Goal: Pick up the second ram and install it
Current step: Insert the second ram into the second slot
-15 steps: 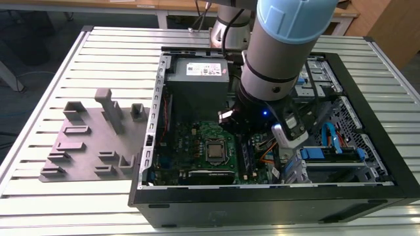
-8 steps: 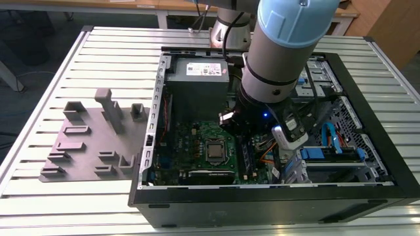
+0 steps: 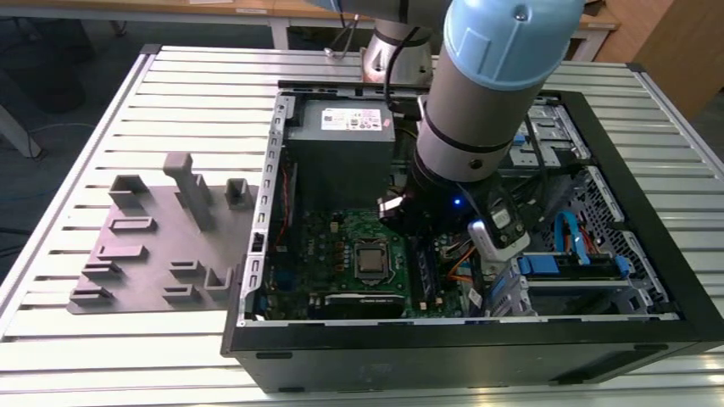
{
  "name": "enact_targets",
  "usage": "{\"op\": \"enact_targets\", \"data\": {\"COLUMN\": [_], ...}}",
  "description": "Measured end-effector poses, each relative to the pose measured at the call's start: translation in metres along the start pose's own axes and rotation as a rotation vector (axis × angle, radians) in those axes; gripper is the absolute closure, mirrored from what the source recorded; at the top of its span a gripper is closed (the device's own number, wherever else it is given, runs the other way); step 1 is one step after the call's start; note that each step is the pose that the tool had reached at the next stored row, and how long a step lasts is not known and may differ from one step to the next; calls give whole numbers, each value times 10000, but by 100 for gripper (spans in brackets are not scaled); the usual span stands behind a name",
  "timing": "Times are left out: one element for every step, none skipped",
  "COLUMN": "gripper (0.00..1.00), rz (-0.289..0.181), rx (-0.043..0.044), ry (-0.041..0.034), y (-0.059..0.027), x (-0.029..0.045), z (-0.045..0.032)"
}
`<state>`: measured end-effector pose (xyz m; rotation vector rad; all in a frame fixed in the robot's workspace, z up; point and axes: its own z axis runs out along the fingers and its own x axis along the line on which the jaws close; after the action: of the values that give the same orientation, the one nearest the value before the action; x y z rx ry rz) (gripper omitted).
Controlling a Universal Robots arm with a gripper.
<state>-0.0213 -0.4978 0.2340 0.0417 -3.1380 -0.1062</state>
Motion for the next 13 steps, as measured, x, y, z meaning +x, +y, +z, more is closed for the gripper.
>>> {"op": "enact_targets", "data": {"gripper": [89, 89, 89, 89, 89, 89, 89, 89, 89, 89, 89, 89, 89], "rz": [1, 1, 2, 2, 2, 2, 3, 3, 5, 3, 3, 2, 2], "rx": [0, -1, 0, 0, 0, 0, 0, -1, 0, 2, 2, -1, -1], "ry": [1, 0, 1, 3, 3, 4, 4, 3, 3, 4, 2, -1, -2], "y": [-1, -1, -2, -3, -4, -4, -5, -6, -6, -5, -4, -1, 11], "x": [-5, -11, -20, -31, -40, -46, -47, -47, -40, -22, -2, 11, 13], "z": [7, 15, 21, 29, 38, 47, 58, 68, 72, 71, 72, 73, 74]}}
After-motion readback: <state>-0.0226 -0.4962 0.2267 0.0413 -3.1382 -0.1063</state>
